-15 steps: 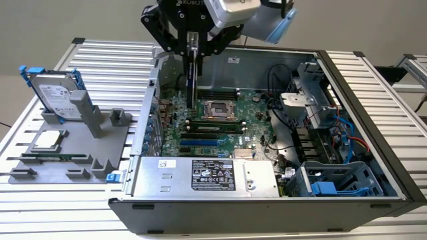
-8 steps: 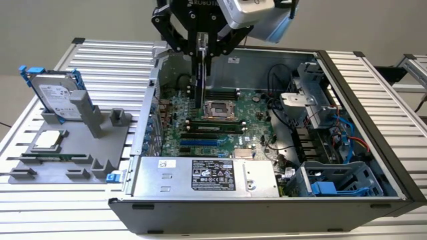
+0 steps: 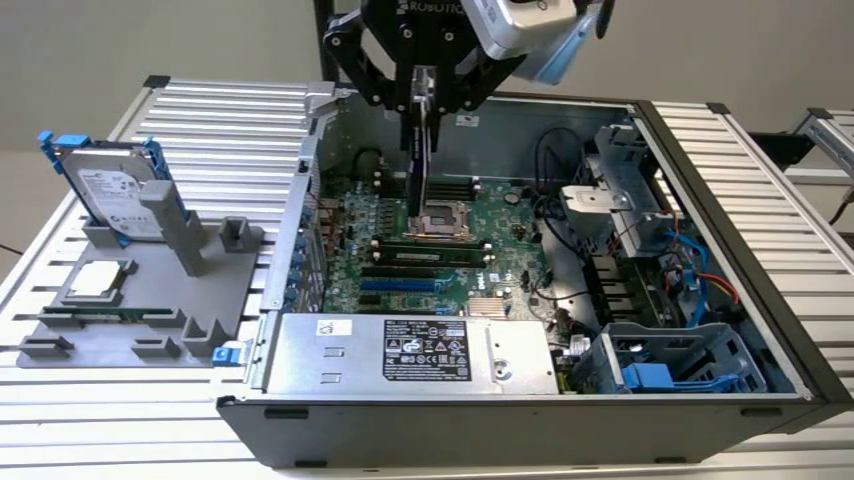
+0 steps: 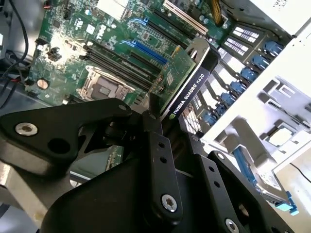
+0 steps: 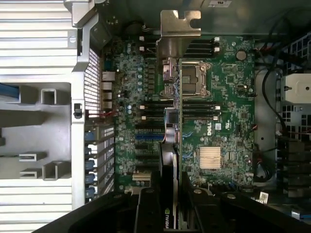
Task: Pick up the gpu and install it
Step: 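Pick up the gpu and move the gpu toward the slot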
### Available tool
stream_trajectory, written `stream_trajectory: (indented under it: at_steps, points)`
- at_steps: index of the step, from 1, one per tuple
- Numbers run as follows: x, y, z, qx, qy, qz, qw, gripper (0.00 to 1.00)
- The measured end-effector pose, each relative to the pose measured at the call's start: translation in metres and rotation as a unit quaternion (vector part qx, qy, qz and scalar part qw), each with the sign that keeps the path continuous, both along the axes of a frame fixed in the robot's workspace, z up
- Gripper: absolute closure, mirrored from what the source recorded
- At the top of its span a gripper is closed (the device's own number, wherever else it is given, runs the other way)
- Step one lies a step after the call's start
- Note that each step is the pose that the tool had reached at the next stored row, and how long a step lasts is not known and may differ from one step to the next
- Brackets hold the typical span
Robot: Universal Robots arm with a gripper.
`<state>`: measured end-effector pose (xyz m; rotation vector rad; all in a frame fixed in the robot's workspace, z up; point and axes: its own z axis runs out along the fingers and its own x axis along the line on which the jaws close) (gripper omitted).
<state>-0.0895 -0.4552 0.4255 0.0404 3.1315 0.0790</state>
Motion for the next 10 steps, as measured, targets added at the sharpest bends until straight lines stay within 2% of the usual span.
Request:
stream_trajectory:
  at_steps: [10]
  points:
    - [0.0191, 0.0000, 0.0000, 0.0000, 0.0005, 0.000, 1.0000, 1.00]
